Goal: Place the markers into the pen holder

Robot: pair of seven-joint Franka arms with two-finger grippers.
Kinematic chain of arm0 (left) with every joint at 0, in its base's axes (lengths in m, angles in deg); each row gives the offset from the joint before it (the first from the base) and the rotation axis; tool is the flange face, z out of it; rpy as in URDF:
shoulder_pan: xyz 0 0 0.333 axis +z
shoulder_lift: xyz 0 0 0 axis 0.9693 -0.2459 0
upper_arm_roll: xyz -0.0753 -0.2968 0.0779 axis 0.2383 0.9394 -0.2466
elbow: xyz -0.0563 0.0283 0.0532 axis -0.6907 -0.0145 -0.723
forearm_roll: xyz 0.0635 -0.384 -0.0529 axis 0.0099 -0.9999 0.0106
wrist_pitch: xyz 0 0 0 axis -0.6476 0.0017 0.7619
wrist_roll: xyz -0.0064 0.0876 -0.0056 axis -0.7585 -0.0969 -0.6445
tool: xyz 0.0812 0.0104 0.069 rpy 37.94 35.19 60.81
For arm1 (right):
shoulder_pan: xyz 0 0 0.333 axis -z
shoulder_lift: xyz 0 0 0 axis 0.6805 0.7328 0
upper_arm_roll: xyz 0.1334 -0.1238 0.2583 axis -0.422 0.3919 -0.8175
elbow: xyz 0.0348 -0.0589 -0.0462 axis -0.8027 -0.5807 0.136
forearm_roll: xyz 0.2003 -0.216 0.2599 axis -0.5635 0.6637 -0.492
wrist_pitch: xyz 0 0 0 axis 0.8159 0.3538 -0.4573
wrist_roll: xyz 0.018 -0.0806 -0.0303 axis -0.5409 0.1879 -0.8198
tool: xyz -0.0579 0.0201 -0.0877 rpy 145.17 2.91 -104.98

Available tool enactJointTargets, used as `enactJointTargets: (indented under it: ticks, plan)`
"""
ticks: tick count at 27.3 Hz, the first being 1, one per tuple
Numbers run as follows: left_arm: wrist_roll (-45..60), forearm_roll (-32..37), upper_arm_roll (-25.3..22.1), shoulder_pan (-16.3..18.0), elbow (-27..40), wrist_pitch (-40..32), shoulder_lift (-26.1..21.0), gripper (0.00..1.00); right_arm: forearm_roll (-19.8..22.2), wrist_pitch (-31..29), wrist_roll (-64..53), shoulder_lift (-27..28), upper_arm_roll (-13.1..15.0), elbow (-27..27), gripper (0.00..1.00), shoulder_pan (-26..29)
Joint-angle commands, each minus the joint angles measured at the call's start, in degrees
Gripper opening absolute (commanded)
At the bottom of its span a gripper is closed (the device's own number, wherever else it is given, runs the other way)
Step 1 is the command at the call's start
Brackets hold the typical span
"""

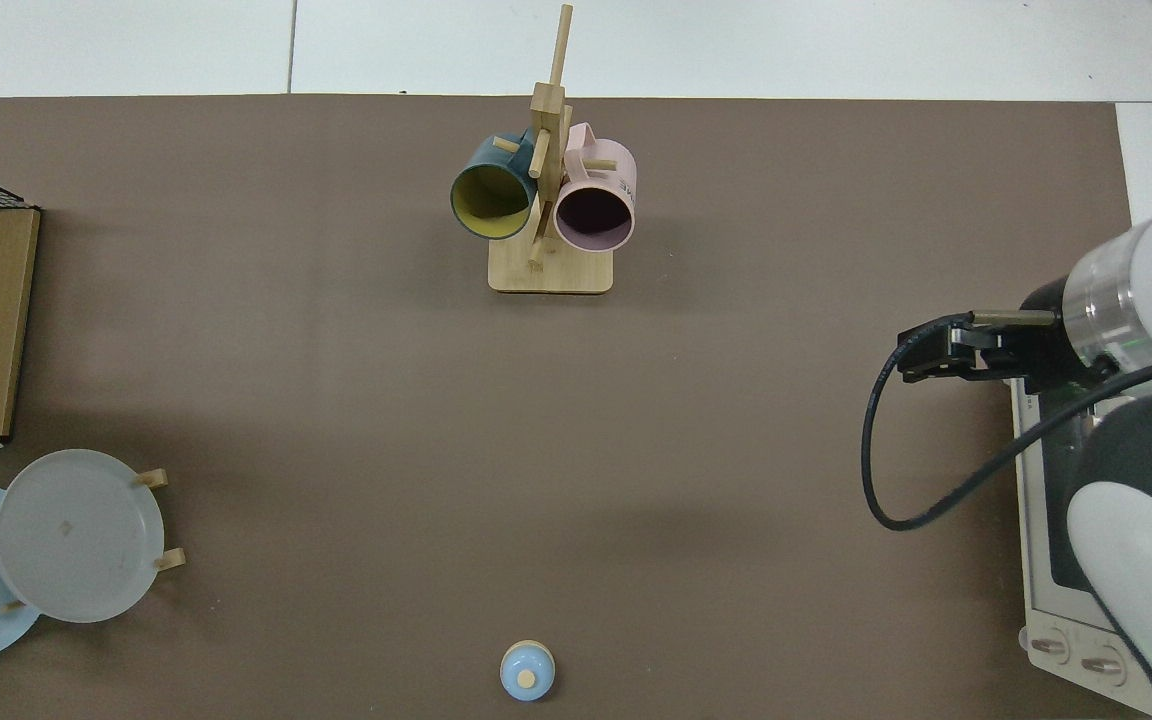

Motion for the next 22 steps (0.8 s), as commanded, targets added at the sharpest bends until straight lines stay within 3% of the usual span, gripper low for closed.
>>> enactJointTargets:
  ticks: [1, 22]
  plan:
    - [5.8, 5.4, 1.2, -0.8, 2.5, 0.6, 0.6, 0.00, -1.2, -0.7, 0.6, -1.0, -0.6, -1.1, 1.00, 1.0]
    - [8.6, 6.3, 1.6, -0.5, 4.1, 3.0, 0.0, 0.00, -1.2, -0.6, 0.6, -1.0, -0.6, -1.1, 1.00, 1.0]
